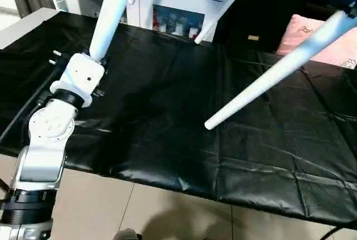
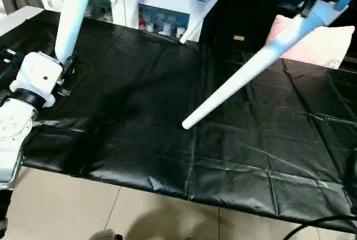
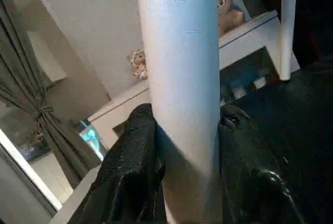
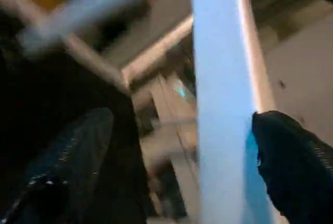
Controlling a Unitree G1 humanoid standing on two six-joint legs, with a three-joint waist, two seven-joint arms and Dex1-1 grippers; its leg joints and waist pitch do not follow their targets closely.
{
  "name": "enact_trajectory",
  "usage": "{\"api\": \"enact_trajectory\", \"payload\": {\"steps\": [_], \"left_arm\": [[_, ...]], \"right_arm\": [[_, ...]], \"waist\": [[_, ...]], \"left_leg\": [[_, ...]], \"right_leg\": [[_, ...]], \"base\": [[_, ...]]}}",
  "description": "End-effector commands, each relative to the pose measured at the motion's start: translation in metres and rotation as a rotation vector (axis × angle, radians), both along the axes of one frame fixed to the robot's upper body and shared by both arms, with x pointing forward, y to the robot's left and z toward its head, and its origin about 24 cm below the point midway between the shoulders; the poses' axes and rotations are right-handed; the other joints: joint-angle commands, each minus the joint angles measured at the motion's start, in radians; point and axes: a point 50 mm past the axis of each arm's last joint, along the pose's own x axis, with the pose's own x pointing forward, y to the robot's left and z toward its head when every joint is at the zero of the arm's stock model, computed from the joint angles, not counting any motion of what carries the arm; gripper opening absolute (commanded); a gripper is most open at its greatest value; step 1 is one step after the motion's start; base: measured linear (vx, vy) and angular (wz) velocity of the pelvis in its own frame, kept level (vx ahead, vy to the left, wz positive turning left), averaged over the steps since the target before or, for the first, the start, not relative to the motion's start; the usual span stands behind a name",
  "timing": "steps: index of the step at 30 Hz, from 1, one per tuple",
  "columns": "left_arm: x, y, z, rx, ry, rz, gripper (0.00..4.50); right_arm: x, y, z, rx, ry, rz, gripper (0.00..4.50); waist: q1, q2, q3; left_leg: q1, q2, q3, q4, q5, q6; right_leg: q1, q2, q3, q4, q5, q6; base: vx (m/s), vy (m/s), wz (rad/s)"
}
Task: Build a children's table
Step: Flip table
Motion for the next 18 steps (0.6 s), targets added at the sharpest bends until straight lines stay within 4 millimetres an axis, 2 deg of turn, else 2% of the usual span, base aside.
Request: {"api": "enact_trajectory", "payload": {"steps": [1, 4, 5, 8, 9, 12, 13, 14, 17, 18], "left_arm": [[0.002, -0.007, -0.011, 0.077, 0.061, -0.041, 1.45], [0.001, -0.006, -0.012, 0.082, 0.062, -0.040, 1.45], [0.001, -0.005, -0.012, 0.087, 0.063, -0.039, 1.45], [0.001, -0.003, -0.013, 0.088, 0.068, -0.037, 1.45], [0.001, -0.002, -0.014, 0.088, 0.071, -0.036, 1.45], [0.002, -0.001, -0.018, 0.091, 0.085, -0.038, 1.45], [0.002, 0.000, -0.021, 0.092, 0.095, -0.039, 1.45], [0.002, 0.000, -0.022, 0.092, 0.097, -0.039, 1.45], [0.003, 0.003, -0.026, 0.091, 0.112, -0.034, 1.45], [0.003, 0.005, -0.029, 0.092, 0.123, -0.031, 1.45]], "right_arm": [[-0.008, -0.004, 0.014, 0.099, -0.026, 0.036, 4.50], [-0.011, -0.010, 0.023, 0.221, -0.055, 0.046, 4.50], [-0.013, -0.021, 0.029, 0.380, -0.075, 0.022, 4.50], [-0.017, -0.047, 0.027, 0.603, -0.058, -0.028, 4.50], [-0.019, -0.055, 0.023, 0.665, -0.048, -0.031, 4.50], [-0.026, -0.081, 0.009, 0.836, -0.028, -0.055, 4.50], [-0.031, -0.099, -0.005, 0.909, -0.008, -0.084, 4.50], [-0.033, -0.103, -0.009, 0.925, -0.002, -0.098, 4.50], [-0.038, -0.114, -0.029, 0.949, 0.054, -0.116, 4.50], [-0.040, -0.117, -0.044, 0.944, 0.108, -0.120, 4.50]], "waist": [[0.002, 0.016, -0.061], [0.003, 0.017, -0.062], [0.003, 0.017, -0.060], [0.004, 0.020, -0.063], [0.005, 0.020, -0.062], [0.006, 0.029, -0.063], [0.005, 0.025, -0.064], [0.009, 0.029, -0.063], [0.004, 0.022, -0.062], [0.007, 0.024, -0.063]], "left_leg": [[0.024, 0.068, -0.039, -0.074, -0.306, 0.024], [0.024, 0.068, -0.038, -0.076, -0.303, 0.012], [0.021, 0.066, -0.038, -0.077, -0.294, 0.008], [0.023, 0.064, -0.036, -0.076, -0.281, -0.001], [0.022, 0.064, -0.035, -0.077, -0.281, -0.001], [0.023, 0.061, -0.034, -0.078, -0.280, 0.000], [0.023, 0.061, -0.034, -0.078, -0.281, -0.002], [0.028, 0.061, -0.032, -0.077, -0.287, -0.001], [0.027, 0.055, -0.033, -0.076, -0.304, 0.005], [0.029, 0.055, -0.033, -0.076, -0.300, 0.007]], "right_leg": [[0.032, -0.098, 0.061, -0.106, -0.352, -0.124], [0.032, -0.097, 0.061, -0.101, -0.326, -0.134], [0.034, -0.097, 0.063, -0.100, -0.317, -0.133], [0.034, -0.096, 0.062, -0.098, -0.295, -0.138], [0.035, -0.096, 0.062, -0.099, -0.291, -0.137], [0.039, -0.096, 0.063, -0.103, -0.275, -0.129], [0.040, -0.096, 0.061, -0.103, -0.274, -0.131], [0.038, -0.098, 0.061, -0.107, -0.283, -0.128], [0.043, -0.097, 0.054, -0.117, -0.360, -0.108], [0.042, -0.099, 0.053, -0.119, -0.372, -0.104]], "base": [[0.000, 0.000, 0.00], [0.000, 0.000, 0.00], [0.000, 0.000, 0.00], [0.000, 0.000, 0.00], [0.000, 0.000, 0.00], [0.000, 0.000, 0.00], [0.000, 0.000, 0.00], [0.000, 0.000, 0.00], [0.000, 0.000, 0.00], [0.000, 0.000, 0.00]]}}
